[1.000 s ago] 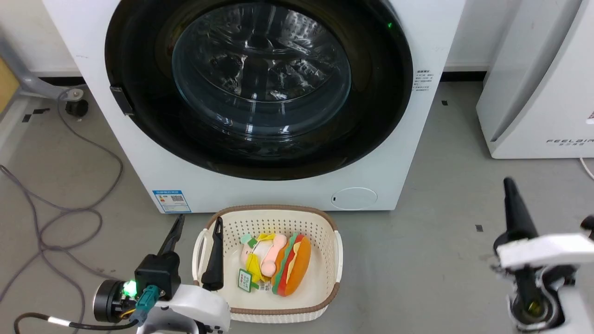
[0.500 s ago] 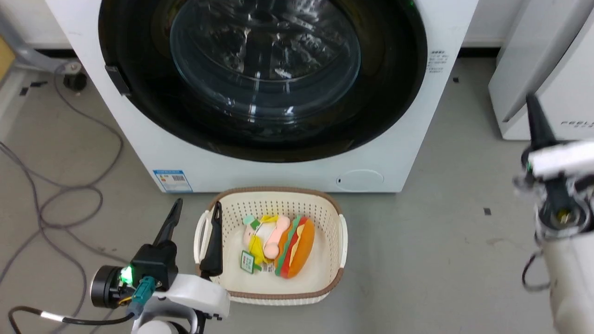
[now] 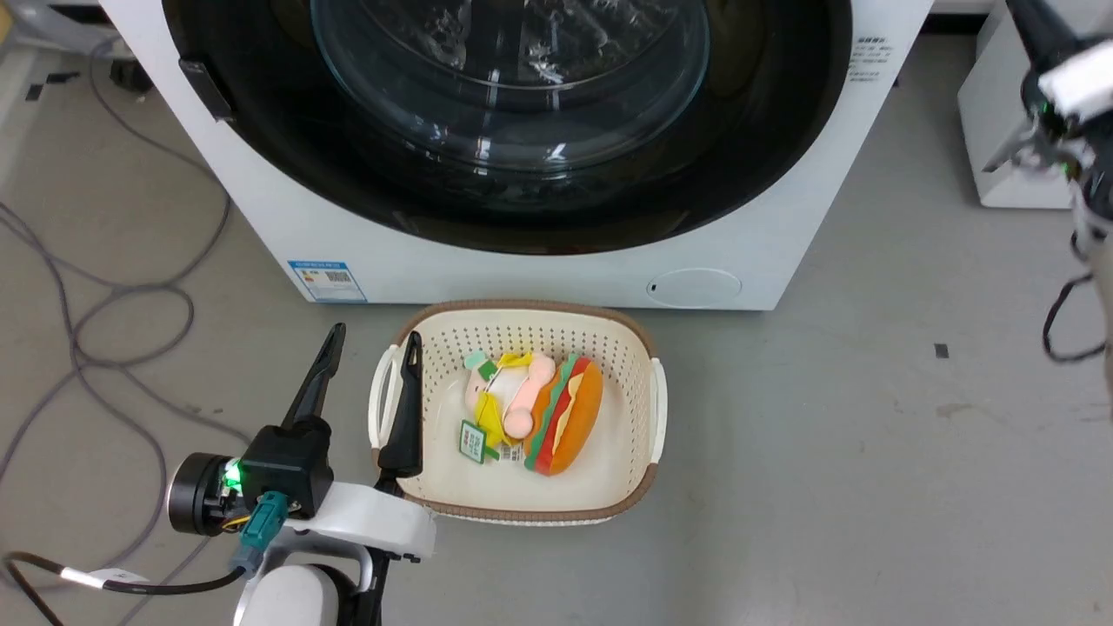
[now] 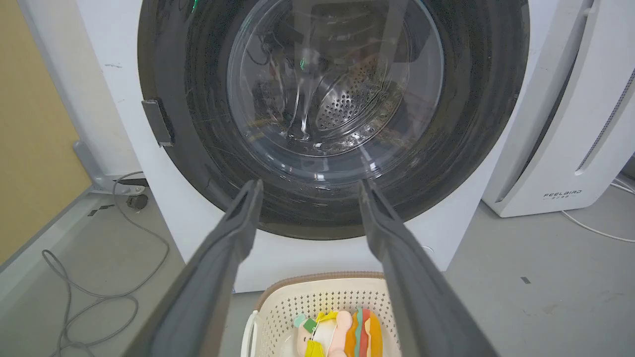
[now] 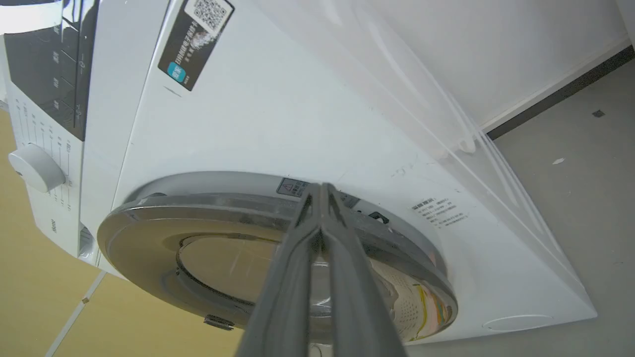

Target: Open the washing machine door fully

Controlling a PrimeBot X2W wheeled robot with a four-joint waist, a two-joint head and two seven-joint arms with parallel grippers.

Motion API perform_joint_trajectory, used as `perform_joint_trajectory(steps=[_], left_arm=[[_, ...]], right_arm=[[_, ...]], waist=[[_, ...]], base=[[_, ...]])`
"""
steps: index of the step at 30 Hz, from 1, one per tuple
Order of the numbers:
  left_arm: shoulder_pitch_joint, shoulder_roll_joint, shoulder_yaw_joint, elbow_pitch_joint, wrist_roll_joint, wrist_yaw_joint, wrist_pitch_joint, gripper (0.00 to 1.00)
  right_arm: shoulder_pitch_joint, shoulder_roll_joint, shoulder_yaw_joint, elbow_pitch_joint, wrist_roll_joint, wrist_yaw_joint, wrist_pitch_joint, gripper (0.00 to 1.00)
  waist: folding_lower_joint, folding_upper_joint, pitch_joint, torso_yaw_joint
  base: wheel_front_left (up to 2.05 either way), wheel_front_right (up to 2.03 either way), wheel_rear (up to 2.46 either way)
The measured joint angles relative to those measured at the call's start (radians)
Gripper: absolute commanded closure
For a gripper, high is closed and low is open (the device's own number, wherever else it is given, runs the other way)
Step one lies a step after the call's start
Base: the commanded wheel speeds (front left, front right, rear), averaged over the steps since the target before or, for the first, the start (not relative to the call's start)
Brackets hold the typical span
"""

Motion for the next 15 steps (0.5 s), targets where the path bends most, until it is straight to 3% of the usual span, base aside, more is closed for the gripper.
perform_joint_trajectory(steps=[15], left_arm=[[-0.043, 0.0, -0.01, -0.003, -0.003, -0.011, -0.032, 0.0]], right_arm=[[-0.309, -0.007, 0.177, 0.166, 0.071, 0.0, 0.226, 1.0]], waist=[[0.0, 0.0, 0.08, 0.014]], base=[[0.0, 0.0, 0.0]])
